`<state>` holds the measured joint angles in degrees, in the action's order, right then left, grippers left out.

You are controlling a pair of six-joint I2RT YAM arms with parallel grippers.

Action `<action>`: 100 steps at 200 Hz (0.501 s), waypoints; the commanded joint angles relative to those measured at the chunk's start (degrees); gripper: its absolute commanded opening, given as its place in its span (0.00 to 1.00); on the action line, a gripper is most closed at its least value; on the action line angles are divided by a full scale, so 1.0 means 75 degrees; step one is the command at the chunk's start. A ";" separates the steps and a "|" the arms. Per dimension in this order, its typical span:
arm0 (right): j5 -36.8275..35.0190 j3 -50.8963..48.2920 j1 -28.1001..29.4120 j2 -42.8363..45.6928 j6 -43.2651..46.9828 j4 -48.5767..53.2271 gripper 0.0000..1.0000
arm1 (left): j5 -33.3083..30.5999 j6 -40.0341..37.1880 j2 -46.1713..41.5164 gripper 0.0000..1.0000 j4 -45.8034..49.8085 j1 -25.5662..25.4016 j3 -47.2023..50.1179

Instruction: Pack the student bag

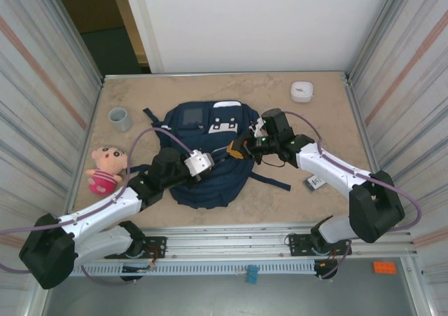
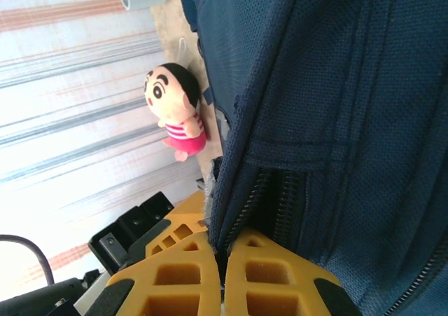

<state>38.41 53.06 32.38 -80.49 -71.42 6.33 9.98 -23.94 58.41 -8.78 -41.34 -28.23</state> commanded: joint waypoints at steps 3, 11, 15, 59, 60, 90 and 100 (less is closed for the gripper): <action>-0.0363 -0.0191 0.0065 0.0269 -0.0117 -0.0280 0.00 | 0.0483 0.0743 -0.0553 0.25 0.0109 -0.0029 -0.0310; -0.0384 -0.0176 0.0065 0.0291 -0.0146 -0.0326 0.00 | 0.0489 0.1433 -0.0797 0.31 0.0638 -0.0118 -0.0528; -0.0404 -0.0161 0.0065 0.0314 -0.0139 -0.0328 0.00 | 0.0425 0.1811 -0.0920 0.33 0.0850 -0.0186 -0.0593; -0.0551 -0.0025 0.0167 0.0213 -0.0146 -0.0347 0.00 | -0.1003 0.5784 -0.2202 0.52 0.3762 -0.0476 -0.1254; -0.0551 -0.0022 0.0169 0.0211 -0.0146 -0.0349 0.00 | -0.1026 0.5883 -0.2212 0.52 0.3790 -0.0476 -0.1253; -0.0607 0.0136 0.0270 0.0229 -0.0147 -0.0253 0.00 | -0.0508 0.8292 -0.2495 0.55 0.3312 -0.0603 -0.0611; -0.0639 0.0179 0.0307 0.0251 -0.0157 -0.0207 0.00 | -0.0544 0.8760 -0.2458 0.56 0.2984 -0.0722 -0.0348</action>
<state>35.11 51.96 33.76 -79.77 -71.61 6.00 6.13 22.94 39.72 13.08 -45.17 -35.00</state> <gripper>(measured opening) 0.038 0.549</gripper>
